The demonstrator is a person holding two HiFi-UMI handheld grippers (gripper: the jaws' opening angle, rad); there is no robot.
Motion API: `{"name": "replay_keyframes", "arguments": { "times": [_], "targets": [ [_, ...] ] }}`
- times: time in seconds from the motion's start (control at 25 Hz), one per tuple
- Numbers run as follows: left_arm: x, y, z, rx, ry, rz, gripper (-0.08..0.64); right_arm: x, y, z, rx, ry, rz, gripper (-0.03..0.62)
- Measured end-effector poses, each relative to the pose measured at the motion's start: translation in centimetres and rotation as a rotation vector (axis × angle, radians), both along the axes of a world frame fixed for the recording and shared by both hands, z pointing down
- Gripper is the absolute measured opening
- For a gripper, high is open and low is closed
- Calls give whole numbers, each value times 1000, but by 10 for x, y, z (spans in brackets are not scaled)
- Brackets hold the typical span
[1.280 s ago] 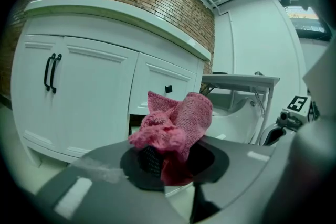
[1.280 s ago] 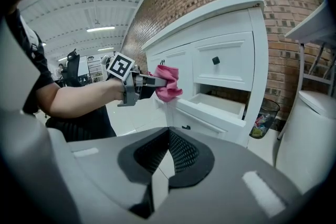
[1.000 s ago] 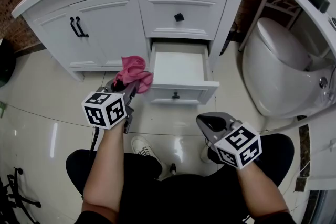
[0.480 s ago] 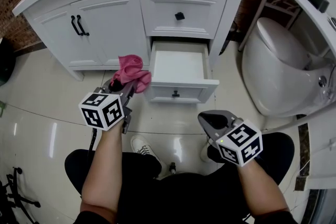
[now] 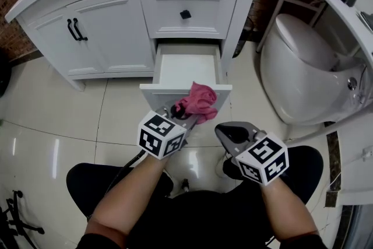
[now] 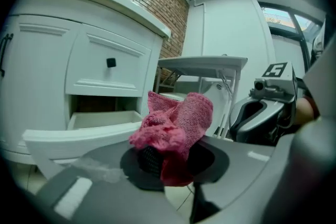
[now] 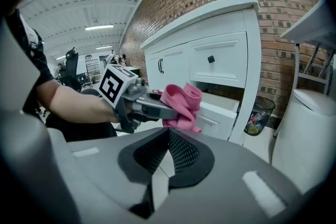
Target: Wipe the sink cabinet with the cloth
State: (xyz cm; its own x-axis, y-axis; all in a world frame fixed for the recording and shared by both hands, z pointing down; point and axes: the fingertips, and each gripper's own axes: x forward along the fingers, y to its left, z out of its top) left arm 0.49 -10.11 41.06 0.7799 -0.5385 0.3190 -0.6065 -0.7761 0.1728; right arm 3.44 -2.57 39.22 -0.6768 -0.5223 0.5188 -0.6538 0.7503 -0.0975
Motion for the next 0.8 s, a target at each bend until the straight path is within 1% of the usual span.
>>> {"name": "replay_keyframes", "arguments": {
  "times": [0.2, 0.36, 0.48, 0.8],
  "targets": [
    [48, 1, 18, -21, 11, 81, 91, 5, 1, 2, -6, -6, 5, 8],
    [69, -2, 30, -16, -17, 117, 91, 9, 0, 3, -12, -12, 17, 8],
    [68, -6, 37, -22, -17, 102, 91, 13, -1, 5, -17, -12, 24, 8],
    [43, -16, 39, -26, -11, 48, 91, 11, -2, 5, -18, -14, 23, 8]
  ]
}}
